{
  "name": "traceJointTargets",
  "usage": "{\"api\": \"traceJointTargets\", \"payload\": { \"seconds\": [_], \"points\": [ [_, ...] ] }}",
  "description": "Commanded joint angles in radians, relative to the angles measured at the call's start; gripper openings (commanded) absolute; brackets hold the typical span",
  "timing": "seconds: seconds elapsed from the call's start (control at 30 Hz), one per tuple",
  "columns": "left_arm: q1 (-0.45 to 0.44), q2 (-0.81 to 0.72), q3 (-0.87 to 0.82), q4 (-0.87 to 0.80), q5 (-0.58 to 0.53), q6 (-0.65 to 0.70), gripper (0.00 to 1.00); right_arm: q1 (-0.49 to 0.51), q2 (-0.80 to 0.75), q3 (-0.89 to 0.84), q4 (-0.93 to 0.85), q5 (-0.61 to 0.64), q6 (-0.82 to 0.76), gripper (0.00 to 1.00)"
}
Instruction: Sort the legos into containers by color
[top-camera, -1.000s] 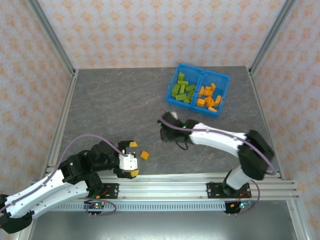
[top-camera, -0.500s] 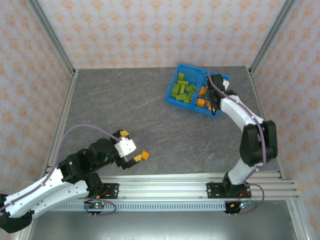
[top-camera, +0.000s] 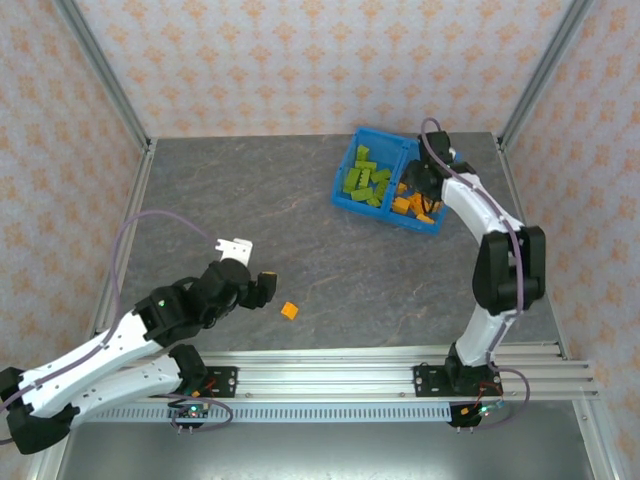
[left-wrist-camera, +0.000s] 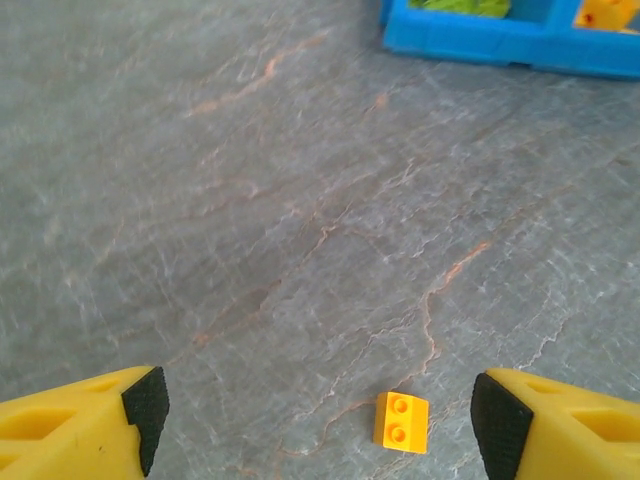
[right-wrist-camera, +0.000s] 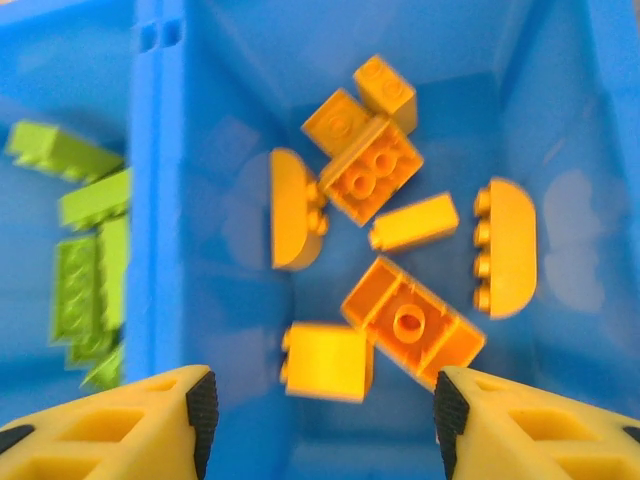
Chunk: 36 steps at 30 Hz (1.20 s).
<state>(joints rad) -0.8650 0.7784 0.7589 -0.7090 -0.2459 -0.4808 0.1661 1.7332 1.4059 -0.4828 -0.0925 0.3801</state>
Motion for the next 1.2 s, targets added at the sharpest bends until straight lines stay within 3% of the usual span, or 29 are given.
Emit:
{"api": "traceJointTargets", "payload": {
  "seconds": [0.0, 0.23, 0.33, 0.4, 0.63, 1.0, 1.1, 1.17],
  "points": [
    [0.046, 0.086, 0.005, -0.005, 0.125, -0.112, 0.83, 0.023, -0.186, -0.102, -0.024, -0.159, -0.001, 0.62],
    [0.071, 0.37, 0.019, 0.041, 0.321, -0.093, 0.82, 0.182, -0.469, -0.276, -0.167, -0.461, -0.087, 0.7],
    [0.071, 0.423, -0.012, 0.124, 0.423, -0.103, 0.79, 0.216, -0.53, -0.331, -0.249, -0.653, -0.092, 0.71],
    [0.07, 0.436, -0.045, 0.183, 0.485, -0.117, 0.76, 0.243, -0.544, -0.35, -0.333, -0.713, -0.121, 0.72],
    [0.069, 0.483, -0.117, 0.265, 0.472, -0.114, 0.66, 0.291, -0.633, -0.42, -0.438, -0.692, -0.141, 0.73],
    [0.061, 0.584, -0.154, 0.356, 0.453, -0.079, 0.63, 0.29, -0.609, -0.418, -0.409, -0.623, -0.126, 0.73],
    [0.03, 0.618, -0.152, 0.371, 0.439, -0.086, 0.56, 0.29, -0.606, -0.421, -0.401, -0.621, -0.121, 0.73],
    [0.018, 0.632, -0.148, 0.366, 0.423, -0.087, 0.44, 0.29, -0.606, -0.423, -0.399, -0.615, -0.117, 0.73]
  ]
}}
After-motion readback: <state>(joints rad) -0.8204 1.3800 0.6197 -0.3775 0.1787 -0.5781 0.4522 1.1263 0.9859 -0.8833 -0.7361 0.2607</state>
